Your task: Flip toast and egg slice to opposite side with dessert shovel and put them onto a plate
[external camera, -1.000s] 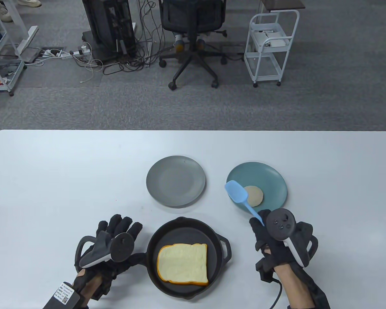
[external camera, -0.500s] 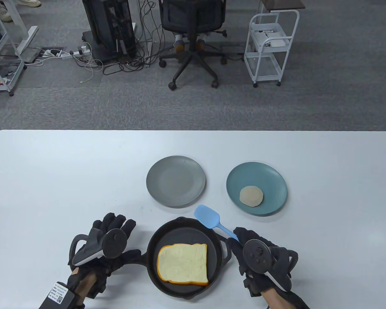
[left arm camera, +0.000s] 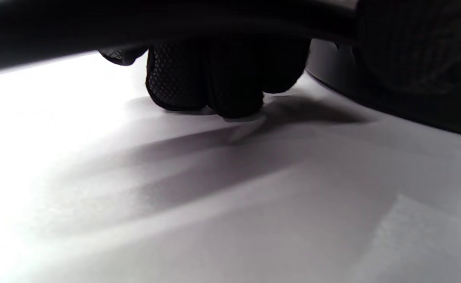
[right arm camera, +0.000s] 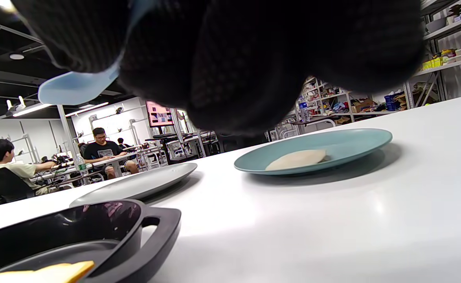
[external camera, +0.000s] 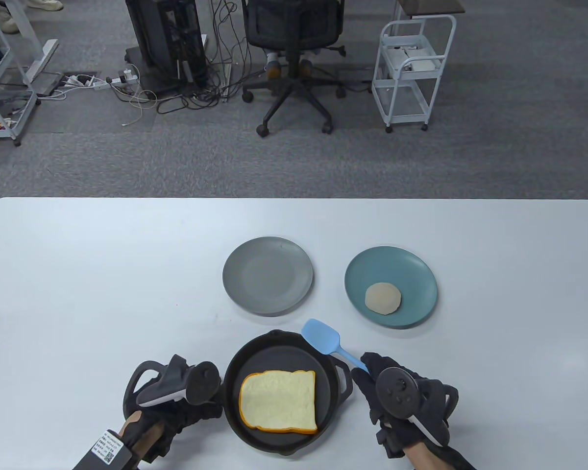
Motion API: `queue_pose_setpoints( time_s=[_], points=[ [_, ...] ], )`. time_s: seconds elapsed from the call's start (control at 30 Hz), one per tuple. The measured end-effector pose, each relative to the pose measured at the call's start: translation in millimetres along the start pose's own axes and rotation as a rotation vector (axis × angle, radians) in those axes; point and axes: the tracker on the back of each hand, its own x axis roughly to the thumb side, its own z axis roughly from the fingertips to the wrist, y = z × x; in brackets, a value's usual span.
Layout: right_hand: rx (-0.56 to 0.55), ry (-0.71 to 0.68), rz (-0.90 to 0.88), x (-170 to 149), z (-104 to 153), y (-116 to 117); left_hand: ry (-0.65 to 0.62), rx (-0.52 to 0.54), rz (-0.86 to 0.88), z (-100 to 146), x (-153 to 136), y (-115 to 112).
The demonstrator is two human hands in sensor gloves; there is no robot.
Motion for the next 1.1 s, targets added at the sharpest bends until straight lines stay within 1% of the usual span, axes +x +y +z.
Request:
queue_pose_setpoints(
  time_s=[0.07,0.27,0.4,0.53,0.63,0.73,0.83,0.9,1.1],
  points=[
    [0.015,0.000,0.003,0,0,2,0.002,-0.002,-0.013,-1,2,0],
    [0.035,-0.002,0.012,0,-2,6,-0.008,0.029,0.026,-3,5,-4],
    [0.057,0.006,0.012,-1,-3,9,0.019,0.116,0.107,-4,13,-8],
    [0.058,0.015,0.010,-2,-4,9,0.032,0.198,0.095,2,14,-5],
    [0.054,0.017,0.010,-3,-3,8,0.027,0.225,0.105,7,11,-1],
    [0.054,0.021,0.025,-4,-3,7,0.033,0.247,0.073,10,7,2],
    [0.055,0.028,0.042,-5,-5,4,0.051,0.292,0.009,17,2,10],
    [0.095,0.000,0.059,-5,-5,4,0.073,0.333,-0.030,22,-1,15],
    [0.135,-0.048,0.214,10,2,12,0.119,0.368,-0.067,32,-6,22]
  ],
)
